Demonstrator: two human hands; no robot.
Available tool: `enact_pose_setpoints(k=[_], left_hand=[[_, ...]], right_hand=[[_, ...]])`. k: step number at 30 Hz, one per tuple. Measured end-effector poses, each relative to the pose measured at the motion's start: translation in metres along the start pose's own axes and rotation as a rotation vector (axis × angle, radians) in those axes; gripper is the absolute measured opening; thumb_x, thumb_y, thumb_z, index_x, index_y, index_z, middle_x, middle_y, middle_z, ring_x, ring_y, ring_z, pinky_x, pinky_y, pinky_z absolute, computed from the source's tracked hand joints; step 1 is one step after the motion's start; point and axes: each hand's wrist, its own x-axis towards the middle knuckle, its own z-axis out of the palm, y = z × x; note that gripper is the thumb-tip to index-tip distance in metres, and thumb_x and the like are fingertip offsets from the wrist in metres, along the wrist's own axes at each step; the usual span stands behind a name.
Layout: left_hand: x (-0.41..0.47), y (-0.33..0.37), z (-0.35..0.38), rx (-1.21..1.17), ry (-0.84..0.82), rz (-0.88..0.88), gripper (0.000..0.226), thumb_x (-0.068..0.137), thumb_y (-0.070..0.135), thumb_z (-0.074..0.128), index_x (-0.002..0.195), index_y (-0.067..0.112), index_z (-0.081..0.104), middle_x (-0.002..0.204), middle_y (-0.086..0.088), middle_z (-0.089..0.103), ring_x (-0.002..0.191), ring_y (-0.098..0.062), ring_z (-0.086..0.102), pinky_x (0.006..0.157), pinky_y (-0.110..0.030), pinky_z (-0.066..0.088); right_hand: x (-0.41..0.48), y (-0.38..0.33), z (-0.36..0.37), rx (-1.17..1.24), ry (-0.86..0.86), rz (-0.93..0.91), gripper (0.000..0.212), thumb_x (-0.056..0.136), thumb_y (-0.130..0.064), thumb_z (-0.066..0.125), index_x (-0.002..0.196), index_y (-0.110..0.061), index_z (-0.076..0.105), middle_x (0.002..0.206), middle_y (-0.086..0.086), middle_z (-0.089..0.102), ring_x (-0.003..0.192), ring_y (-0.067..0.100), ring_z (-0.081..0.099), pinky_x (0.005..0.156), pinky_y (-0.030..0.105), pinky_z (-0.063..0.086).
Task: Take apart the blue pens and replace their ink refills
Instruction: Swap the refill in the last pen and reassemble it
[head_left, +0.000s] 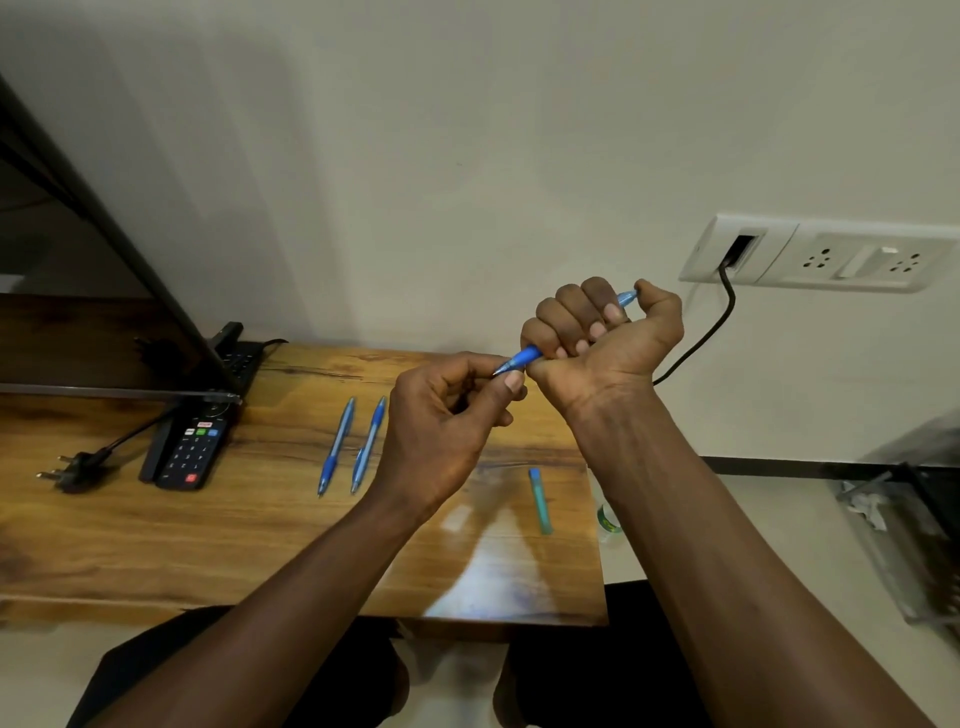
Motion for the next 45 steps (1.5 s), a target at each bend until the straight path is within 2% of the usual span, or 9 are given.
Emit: enact_pose_setpoints(k=[3, 8, 11, 16, 20, 26, 29, 33, 45], left_hand=[[-0.0005, -0.0001, -0.0003, -0.004, 0.014, 0.009, 0.014, 0.095, 0.011, 0.075, 0.108, 0.009, 0.079, 0.087, -0.003, 0.079, 0.071, -0.022, 0.074, 0.069, -0.040, 0.064], [-0.0044, -0.0002, 0.0032, -0.009, 0.032, -0.006, 0.018, 0.094, 0.013, 0.077, 0.111, 0.013, 0.079, 0.087, -0.003, 0.079, 0.068, -0.020, 0.074, 0.067, -0.037, 0.064], [-0.0041, 0.0004, 0.0025, -0.009, 0.028, 0.015, 0.017, 0.095, 0.012, 0.075, 0.111, 0.016, 0.078, 0.088, -0.003, 0.079, 0.068, -0.021, 0.074, 0.067, -0.042, 0.064], [-0.0051, 0.0005, 0.0037, 0.026, 0.028, 0.037, 0.020, 0.095, 0.011, 0.075, 0.115, 0.012, 0.078, 0.087, -0.001, 0.079, 0.068, -0.022, 0.075, 0.066, -0.045, 0.064], [-0.0063, 0.0004, 0.0045, 0.025, 0.036, 0.034, 0.019, 0.096, 0.011, 0.074, 0.114, 0.012, 0.078, 0.089, 0.000, 0.079, 0.067, -0.021, 0.074, 0.066, -0.043, 0.064], [-0.0062, 0.0013, 0.0044, 0.009, 0.043, 0.040, 0.019, 0.096, 0.011, 0.073, 0.115, 0.011, 0.078, 0.090, -0.002, 0.080, 0.067, -0.020, 0.074, 0.066, -0.036, 0.063], [-0.0054, 0.0021, 0.0027, 0.020, 0.014, 0.050, 0.022, 0.096, 0.012, 0.073, 0.118, 0.010, 0.077, 0.092, -0.002, 0.080, 0.070, -0.021, 0.075, 0.068, -0.038, 0.064], [-0.0027, 0.0013, -0.0009, 0.030, -0.002, 0.090, 0.022, 0.097, 0.010, 0.072, 0.118, 0.013, 0.077, 0.094, 0.000, 0.081, 0.071, -0.022, 0.076, 0.069, -0.043, 0.064], [-0.0037, 0.0009, 0.0009, 0.057, 0.079, 0.094, 0.019, 0.090, 0.011, 0.081, 0.109, 0.012, 0.079, 0.082, 0.001, 0.077, 0.064, -0.020, 0.075, 0.061, -0.032, 0.060]], right_hand=[[-0.0001, -0.0003, 0.0010, -0.013, -0.014, -0.019, 0.043, 0.090, -0.045, 0.034, 0.055, -0.020, 0.030, 0.046, -0.007, 0.020, 0.040, 0.010, 0.013, 0.046, 0.022, 0.013], [-0.0001, -0.0023, -0.0046, -0.004, -0.059, 0.008, 0.047, 0.092, -0.051, 0.038, 0.058, -0.019, 0.032, 0.047, -0.007, 0.022, 0.041, 0.010, 0.015, 0.047, 0.023, 0.014], [-0.0008, -0.0051, -0.0043, -0.019, -0.048, -0.010, 0.045, 0.092, -0.047, 0.035, 0.056, -0.019, 0.032, 0.046, -0.006, 0.022, 0.039, 0.010, 0.016, 0.045, 0.021, 0.015], [-0.0014, -0.0064, -0.0032, -0.010, -0.053, -0.029, 0.046, 0.093, -0.046, 0.035, 0.055, -0.019, 0.032, 0.045, -0.007, 0.021, 0.038, 0.010, 0.016, 0.044, 0.021, 0.015], [-0.0002, -0.0060, -0.0064, 0.016, -0.108, 0.017, 0.050, 0.093, -0.053, 0.035, 0.057, -0.019, 0.034, 0.046, -0.007, 0.023, 0.039, 0.010, 0.017, 0.044, 0.022, 0.016], [0.0002, -0.0064, -0.0040, -0.006, -0.088, -0.019, 0.046, 0.092, -0.047, 0.033, 0.055, -0.020, 0.031, 0.046, -0.007, 0.021, 0.040, 0.010, 0.015, 0.045, 0.022, 0.014], [-0.0016, -0.0078, -0.0048, 0.012, -0.083, -0.012, 0.050, 0.093, -0.051, 0.035, 0.056, -0.019, 0.033, 0.047, -0.007, 0.022, 0.040, 0.009, 0.016, 0.045, 0.023, 0.014], [-0.0008, -0.0089, -0.0045, 0.006, -0.080, -0.018, 0.047, 0.093, -0.045, 0.033, 0.053, -0.020, 0.032, 0.045, -0.007, 0.022, 0.038, 0.009, 0.017, 0.044, 0.021, 0.015], [0.0016, -0.0078, -0.0066, 0.036, -0.043, -0.020, 0.043, 0.092, -0.045, 0.034, 0.057, -0.020, 0.030, 0.046, -0.007, 0.021, 0.037, 0.010, 0.017, 0.044, 0.021, 0.016]])
